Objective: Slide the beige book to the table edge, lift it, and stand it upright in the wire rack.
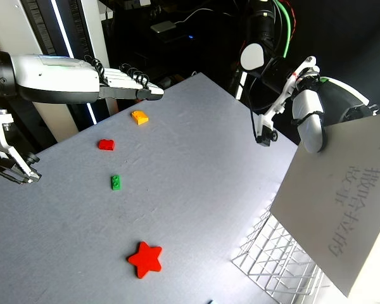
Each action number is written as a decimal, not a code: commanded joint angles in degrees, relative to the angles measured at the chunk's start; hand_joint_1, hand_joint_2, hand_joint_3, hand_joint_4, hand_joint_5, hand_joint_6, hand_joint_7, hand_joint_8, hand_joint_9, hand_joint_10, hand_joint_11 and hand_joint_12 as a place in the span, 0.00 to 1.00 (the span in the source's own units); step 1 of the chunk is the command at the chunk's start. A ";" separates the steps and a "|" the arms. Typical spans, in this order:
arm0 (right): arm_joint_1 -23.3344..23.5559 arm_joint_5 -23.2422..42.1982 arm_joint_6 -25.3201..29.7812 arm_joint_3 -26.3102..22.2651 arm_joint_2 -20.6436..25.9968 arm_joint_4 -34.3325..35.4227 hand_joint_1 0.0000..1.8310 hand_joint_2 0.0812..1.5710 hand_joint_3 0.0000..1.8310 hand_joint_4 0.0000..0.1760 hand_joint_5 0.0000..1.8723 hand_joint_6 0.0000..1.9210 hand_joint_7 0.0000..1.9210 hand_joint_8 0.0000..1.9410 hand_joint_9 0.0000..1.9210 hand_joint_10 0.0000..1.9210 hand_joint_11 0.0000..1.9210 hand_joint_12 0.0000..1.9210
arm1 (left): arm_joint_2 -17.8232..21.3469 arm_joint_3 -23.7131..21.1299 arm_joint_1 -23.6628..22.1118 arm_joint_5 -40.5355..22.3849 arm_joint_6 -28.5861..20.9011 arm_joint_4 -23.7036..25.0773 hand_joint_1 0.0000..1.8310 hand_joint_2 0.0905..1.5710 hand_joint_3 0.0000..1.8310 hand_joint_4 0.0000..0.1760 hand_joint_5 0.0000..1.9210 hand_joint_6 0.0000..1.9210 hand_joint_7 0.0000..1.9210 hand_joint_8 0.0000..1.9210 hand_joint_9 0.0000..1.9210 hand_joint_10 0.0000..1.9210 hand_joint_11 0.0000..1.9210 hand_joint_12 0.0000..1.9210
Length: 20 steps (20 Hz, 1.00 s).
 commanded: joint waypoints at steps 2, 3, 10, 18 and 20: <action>0.44 3.51 -0.40 -0.31 0.10 3.65 0.00 0.72 0.00 0.00 0.00 0.00 0.00 0.00 0.00 0.00 0.00 0.00 | -0.70 1.69 -0.17 6.99 -0.25 2.47 0.73 0.77 0.00 0.00 0.38 0.67 0.39 0.76 0.35 0.78 0.30 0.76; 0.44 3.51 -0.42 -0.31 0.10 3.65 0.00 0.72 0.00 0.00 0.00 0.00 0.00 0.00 0.00 0.00 0.00 0.00 | -1.05 2.37 -0.59 6.95 -0.25 2.31 0.73 0.77 0.00 0.00 0.38 0.68 0.39 0.76 0.35 0.79 0.31 0.76; 0.35 3.51 -0.57 -0.31 0.00 3.65 0.00 0.71 0.00 0.00 0.00 0.00 0.00 0.00 0.00 0.00 0.00 0.00 | -1.92 5.48 -2.47 4.59 -0.25 1.94 0.73 0.77 0.00 0.00 0.38 0.66 0.39 0.76 0.35 0.79 0.30 0.77; 0.13 3.50 -0.74 -0.31 0.01 3.65 0.00 0.71 0.00 0.00 0.00 0.00 0.00 0.00 0.00 0.00 0.00 0.00 | -1.07 1.55 1.95 9.22 -0.25 1.62 0.73 0.76 0.00 0.00 0.39 0.66 0.40 0.74 0.36 0.77 0.30 0.76; 0.11 3.50 -0.77 -0.31 -0.01 3.65 0.00 0.71 0.00 0.00 0.00 0.00 0.00 0.00 0.00 0.00 0.00 0.00 | -1.20 1.61 2.11 9.62 -0.25 1.61 0.73 0.77 0.00 0.00 0.38 0.68 0.39 0.75 0.35 0.79 0.29 0.77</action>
